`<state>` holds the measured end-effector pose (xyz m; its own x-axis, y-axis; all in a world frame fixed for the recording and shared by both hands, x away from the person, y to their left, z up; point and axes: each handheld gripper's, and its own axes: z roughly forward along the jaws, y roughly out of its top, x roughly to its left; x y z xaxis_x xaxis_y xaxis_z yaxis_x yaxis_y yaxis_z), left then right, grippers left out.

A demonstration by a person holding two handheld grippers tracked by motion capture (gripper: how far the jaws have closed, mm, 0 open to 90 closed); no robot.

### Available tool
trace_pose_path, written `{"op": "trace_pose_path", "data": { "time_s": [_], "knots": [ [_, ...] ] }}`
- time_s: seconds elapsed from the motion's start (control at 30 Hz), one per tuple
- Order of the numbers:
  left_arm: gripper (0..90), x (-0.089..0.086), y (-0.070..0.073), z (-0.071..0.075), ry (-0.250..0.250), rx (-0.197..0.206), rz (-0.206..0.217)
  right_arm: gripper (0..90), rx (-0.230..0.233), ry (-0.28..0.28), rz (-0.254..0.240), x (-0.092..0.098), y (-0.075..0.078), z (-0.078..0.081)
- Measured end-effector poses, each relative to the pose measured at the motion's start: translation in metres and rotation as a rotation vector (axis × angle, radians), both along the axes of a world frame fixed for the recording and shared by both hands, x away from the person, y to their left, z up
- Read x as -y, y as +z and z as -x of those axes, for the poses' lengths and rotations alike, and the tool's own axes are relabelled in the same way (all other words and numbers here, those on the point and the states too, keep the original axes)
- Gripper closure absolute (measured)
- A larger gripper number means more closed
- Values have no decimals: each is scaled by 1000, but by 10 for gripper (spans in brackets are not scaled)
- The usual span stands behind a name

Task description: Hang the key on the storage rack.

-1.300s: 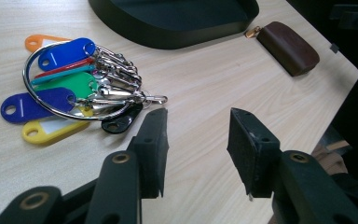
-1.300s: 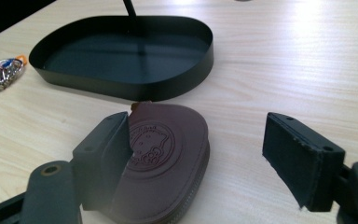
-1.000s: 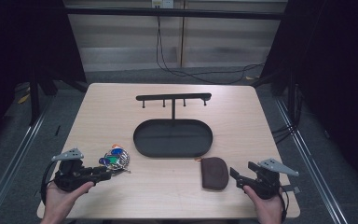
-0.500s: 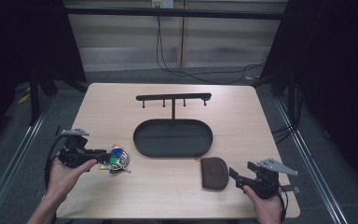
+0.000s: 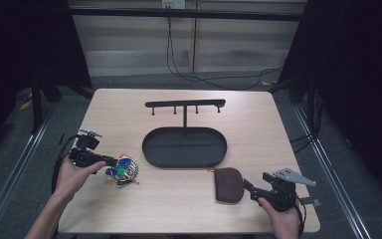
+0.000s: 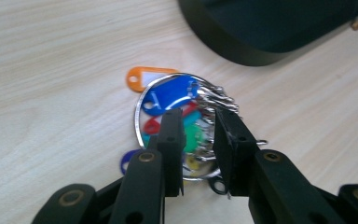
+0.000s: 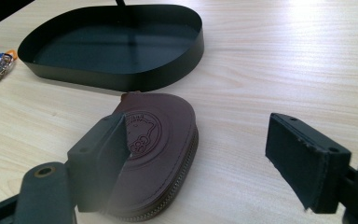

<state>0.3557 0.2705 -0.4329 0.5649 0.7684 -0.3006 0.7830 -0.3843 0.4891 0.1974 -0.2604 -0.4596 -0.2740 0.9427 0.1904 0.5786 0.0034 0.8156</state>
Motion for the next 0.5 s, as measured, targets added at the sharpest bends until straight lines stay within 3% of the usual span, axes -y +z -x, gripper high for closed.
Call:
{"op": "trace_pose_path", "data": {
  "time_s": [0.07,0.13,0.23,0.27,0.33,0.5],
  "knots": [
    [725,-2,-7,-9,6,-38,-10,212,1,0,1,0,0,0],
    [713,-2,-9,-11,11,-48,-7,213,-1,3,3,0,0,0],
    [677,-3,-16,-19,10,-89,-28,213,-7,3,3,-1,0,0],
    [672,-5,-18,-22,10,-99,-53,213,-6,3,4,-1,0,0],
    [670,-4,-19,-24,20,-108,-43,213,-7,3,6,-1,-1,0],
    [674,-2,-19,-29,11,-131,-77,213,-9,3,8,0,-1,-1]
  ]
}}
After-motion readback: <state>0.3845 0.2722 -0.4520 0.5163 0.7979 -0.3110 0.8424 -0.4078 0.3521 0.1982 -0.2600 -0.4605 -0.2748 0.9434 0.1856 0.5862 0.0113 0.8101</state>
